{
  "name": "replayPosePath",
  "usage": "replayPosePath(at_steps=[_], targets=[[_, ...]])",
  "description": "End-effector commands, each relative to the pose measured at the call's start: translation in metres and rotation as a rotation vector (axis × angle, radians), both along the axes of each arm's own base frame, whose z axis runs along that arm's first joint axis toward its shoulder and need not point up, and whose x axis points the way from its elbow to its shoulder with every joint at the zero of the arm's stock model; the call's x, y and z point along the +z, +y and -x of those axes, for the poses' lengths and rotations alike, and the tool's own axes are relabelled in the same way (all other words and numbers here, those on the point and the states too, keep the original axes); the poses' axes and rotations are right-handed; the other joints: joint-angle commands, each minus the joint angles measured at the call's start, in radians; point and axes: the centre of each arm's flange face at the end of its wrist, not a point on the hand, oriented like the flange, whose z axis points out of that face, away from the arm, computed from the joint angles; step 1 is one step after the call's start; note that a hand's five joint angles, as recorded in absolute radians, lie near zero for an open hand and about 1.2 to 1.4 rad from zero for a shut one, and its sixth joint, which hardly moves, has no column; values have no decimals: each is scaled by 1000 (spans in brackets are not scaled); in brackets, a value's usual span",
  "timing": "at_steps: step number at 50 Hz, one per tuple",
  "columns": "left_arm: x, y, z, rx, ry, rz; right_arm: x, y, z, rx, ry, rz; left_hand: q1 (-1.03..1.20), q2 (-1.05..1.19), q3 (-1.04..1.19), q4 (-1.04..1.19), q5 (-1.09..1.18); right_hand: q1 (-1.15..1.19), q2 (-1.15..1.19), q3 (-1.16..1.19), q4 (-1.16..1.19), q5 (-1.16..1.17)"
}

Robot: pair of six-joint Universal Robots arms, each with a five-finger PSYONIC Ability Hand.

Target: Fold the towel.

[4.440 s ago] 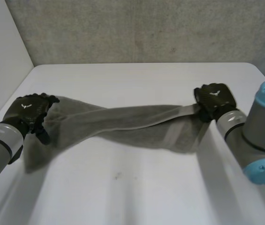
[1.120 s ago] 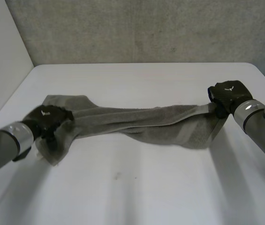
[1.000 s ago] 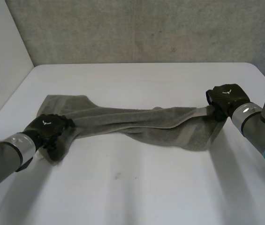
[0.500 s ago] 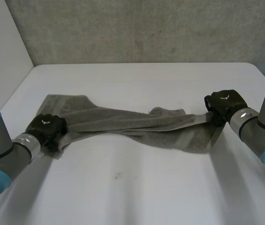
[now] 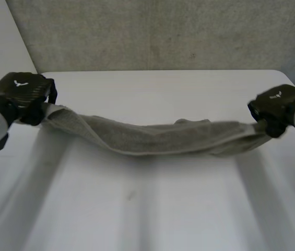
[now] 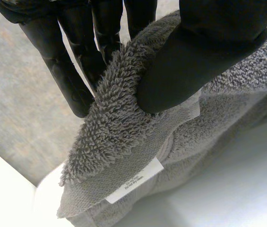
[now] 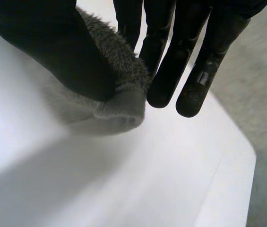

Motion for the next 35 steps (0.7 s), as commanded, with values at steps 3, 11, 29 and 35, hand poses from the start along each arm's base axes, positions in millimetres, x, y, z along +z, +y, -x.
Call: replayPosePath(at_steps=[3, 11, 29, 35], targets=[[-1, 11, -23, -3, 37, -271, 14, 27, 13, 72, 162, -21, 220, 183, 185, 182, 195, 449, 231, 211, 205, 244], [-62, -43, -21, -18, 51, -436, -31, -1, 14, 73, 210, -142, 220, 183, 185, 182, 195, 449, 231, 211, 205, 244], [141, -134, 20, 24, 313, 594, 150, -81, -19, -142, -193, 975, 220, 183, 185, 182, 195, 449, 231, 211, 205, 244], [142, -126, 19, -20, 490, 578, 136, -76, -21, -107, -193, 962, 220, 183, 185, 182, 195, 449, 231, 211, 205, 244]])
